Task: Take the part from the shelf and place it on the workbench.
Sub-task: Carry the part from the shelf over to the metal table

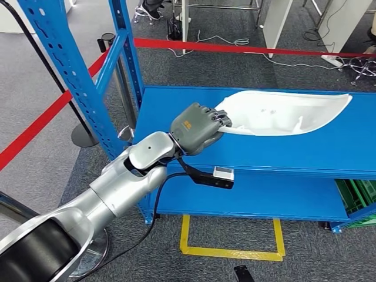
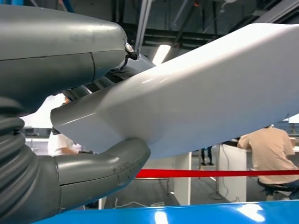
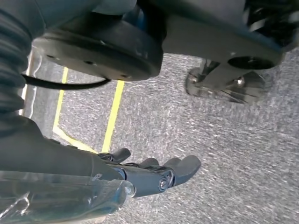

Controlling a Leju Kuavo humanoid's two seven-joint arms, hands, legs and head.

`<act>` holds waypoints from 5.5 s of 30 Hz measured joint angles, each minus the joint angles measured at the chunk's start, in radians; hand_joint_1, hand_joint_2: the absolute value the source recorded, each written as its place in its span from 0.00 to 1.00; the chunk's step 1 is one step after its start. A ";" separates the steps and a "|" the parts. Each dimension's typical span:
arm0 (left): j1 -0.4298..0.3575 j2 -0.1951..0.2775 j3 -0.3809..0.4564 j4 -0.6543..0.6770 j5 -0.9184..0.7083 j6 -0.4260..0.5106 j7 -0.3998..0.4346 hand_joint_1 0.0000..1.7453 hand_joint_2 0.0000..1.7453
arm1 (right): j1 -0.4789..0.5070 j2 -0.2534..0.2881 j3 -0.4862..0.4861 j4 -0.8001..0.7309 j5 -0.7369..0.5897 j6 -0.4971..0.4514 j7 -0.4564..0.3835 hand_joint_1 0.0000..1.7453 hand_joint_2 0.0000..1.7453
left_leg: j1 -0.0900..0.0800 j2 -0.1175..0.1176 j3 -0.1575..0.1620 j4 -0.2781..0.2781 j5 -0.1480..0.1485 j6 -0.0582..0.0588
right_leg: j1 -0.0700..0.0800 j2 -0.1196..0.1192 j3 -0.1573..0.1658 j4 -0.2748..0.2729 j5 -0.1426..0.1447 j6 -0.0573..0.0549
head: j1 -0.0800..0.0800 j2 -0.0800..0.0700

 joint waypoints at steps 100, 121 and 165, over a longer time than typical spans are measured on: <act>-0.018 0.036 -0.105 -0.039 0.041 -0.041 0.024 1.00 1.00 | -0.001 -0.001 -0.070 0.000 -0.051 0.038 -0.035 0.00 1.00 | -0.022 0.047 -0.013 0.071 -0.072 -0.028 | 0.010 -0.010 0.038 -0.125 0.063 -0.066 | -0.002 0.000; -0.022 0.039 -0.117 -0.052 0.050 -0.064 0.015 1.00 1.00 | -0.001 -0.003 -0.081 0.000 -0.043 0.031 -0.033 0.00 1.00 | -0.011 0.058 0.058 0.006 -0.065 0.009 | 0.013 -0.002 -0.112 0.106 0.003 -0.016 | 0.007 0.000; -0.018 0.075 -0.131 -0.061 0.051 -0.061 0.012 1.00 1.00 | -0.003 -0.004 -0.092 0.000 -0.028 0.024 -0.030 0.00 1.00 | -0.005 0.023 -0.059 0.300 -0.233 -0.050 | 0.009 0.030 -0.015 -0.141 0.121 -0.076 | 0.013 0.000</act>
